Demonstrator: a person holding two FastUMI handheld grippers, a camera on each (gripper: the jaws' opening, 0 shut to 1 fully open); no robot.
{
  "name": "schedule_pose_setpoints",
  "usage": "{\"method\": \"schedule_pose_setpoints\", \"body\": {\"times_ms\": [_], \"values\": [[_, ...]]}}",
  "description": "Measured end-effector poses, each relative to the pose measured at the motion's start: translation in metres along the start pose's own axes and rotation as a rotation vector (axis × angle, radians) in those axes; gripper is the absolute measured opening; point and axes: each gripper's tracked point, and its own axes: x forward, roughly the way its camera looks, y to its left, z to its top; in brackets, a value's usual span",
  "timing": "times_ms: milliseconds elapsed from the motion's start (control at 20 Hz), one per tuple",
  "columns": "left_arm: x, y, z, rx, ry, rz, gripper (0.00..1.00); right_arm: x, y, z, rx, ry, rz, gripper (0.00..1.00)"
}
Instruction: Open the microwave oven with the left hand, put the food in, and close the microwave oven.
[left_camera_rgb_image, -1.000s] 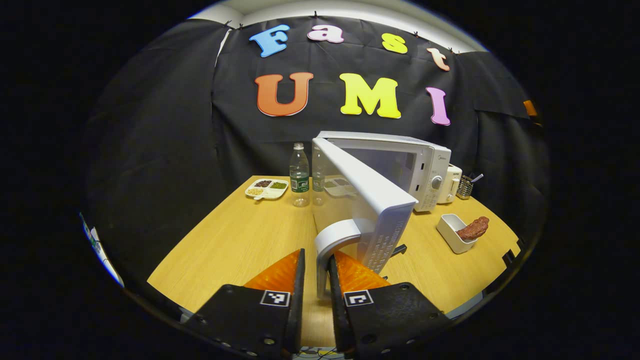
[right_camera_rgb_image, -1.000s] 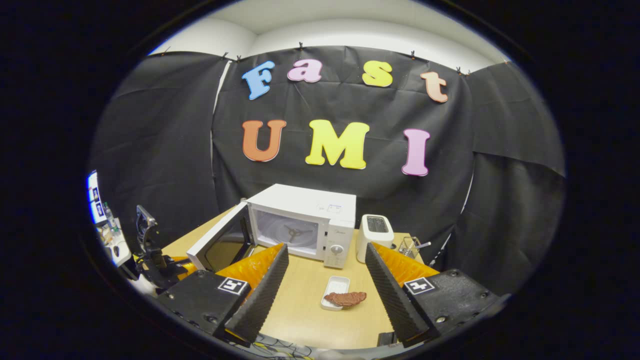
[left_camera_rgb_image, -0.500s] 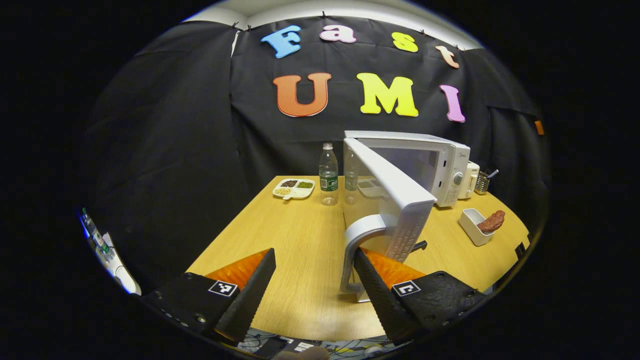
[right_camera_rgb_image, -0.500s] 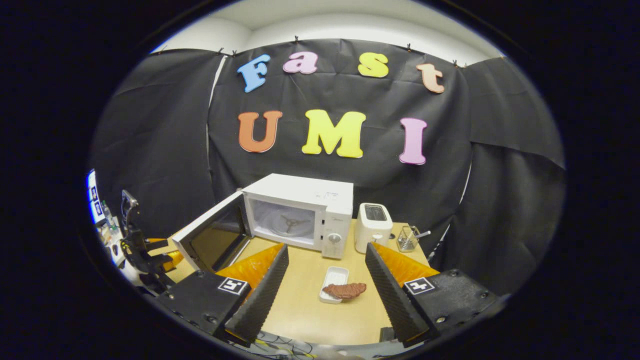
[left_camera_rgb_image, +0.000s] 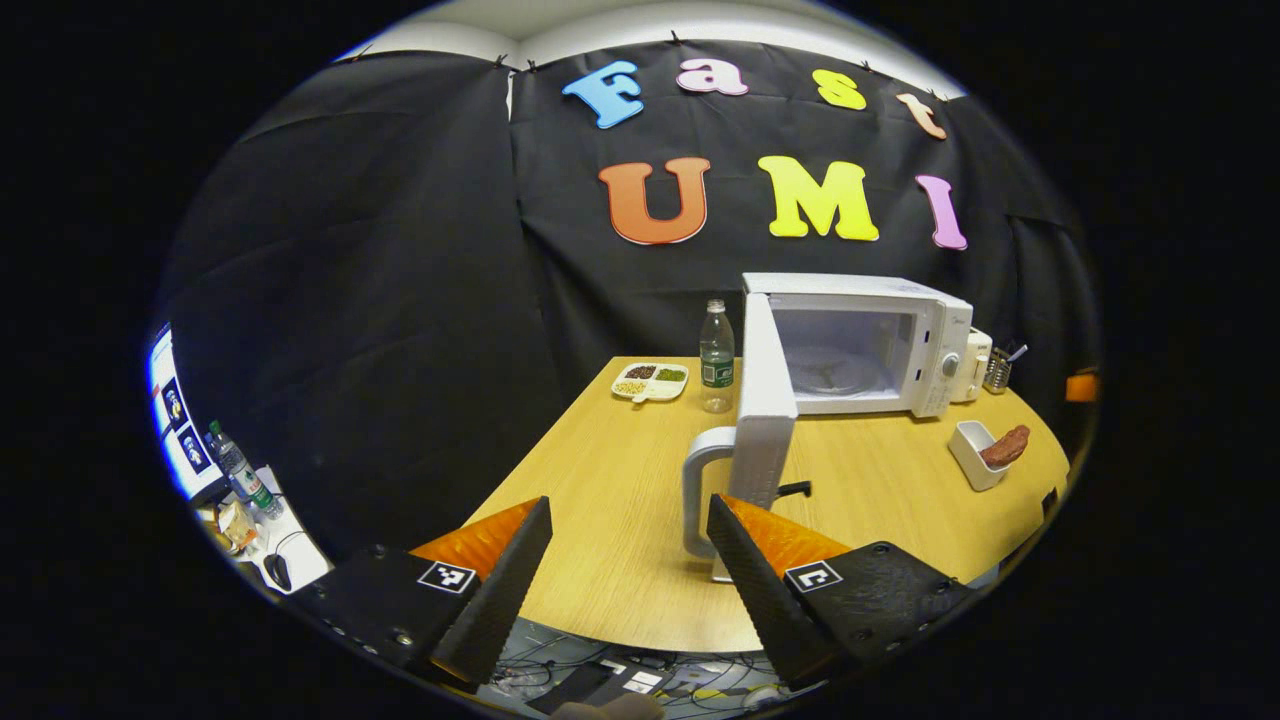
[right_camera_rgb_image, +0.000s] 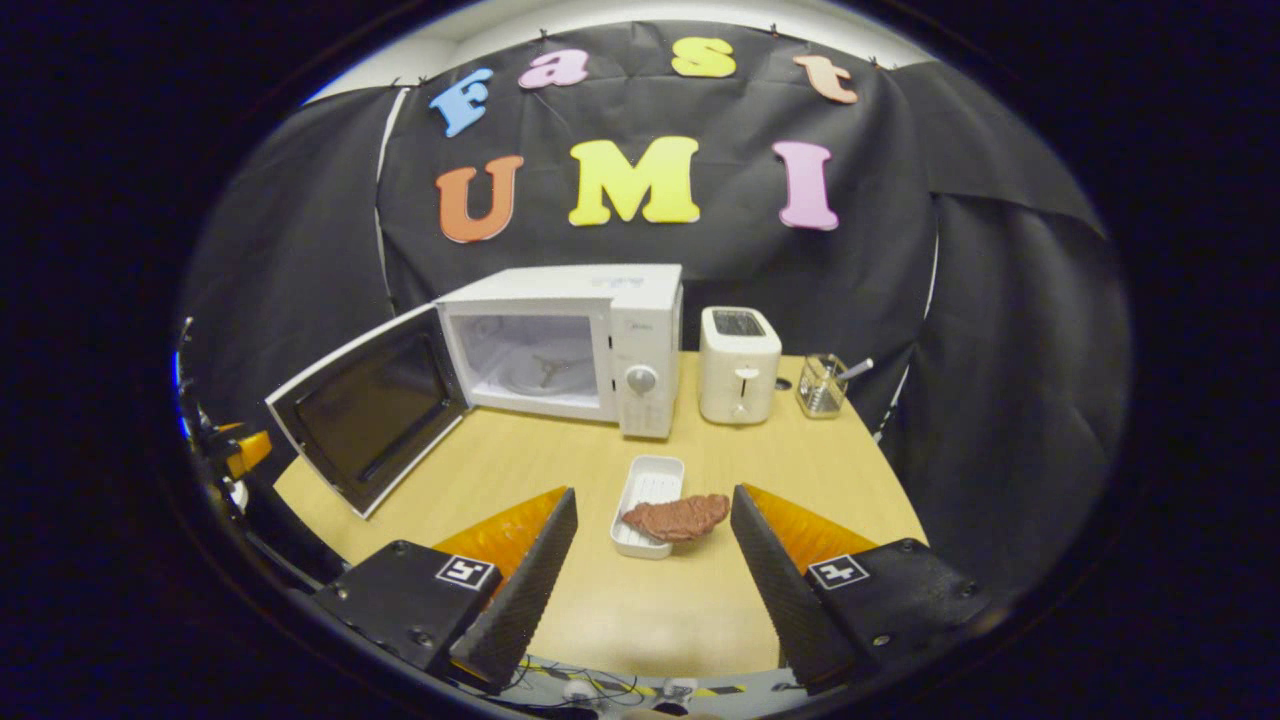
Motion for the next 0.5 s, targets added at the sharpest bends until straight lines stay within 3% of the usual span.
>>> {"method": "schedule_pose_setpoints", "body": {"times_ms": [300,500], "values": [[-0.035,-0.061,0.073,-0.108,-0.091,-0.064,0.96,0.069,-0.028,-0.047,0.093,0.111,0.057,0.97],[-0.042,-0.099,0.129,-0.08,-0.169,-0.086,0.96,0.112,-0.031,-0.058,0.141,0.164,0.135,0.96]]}}
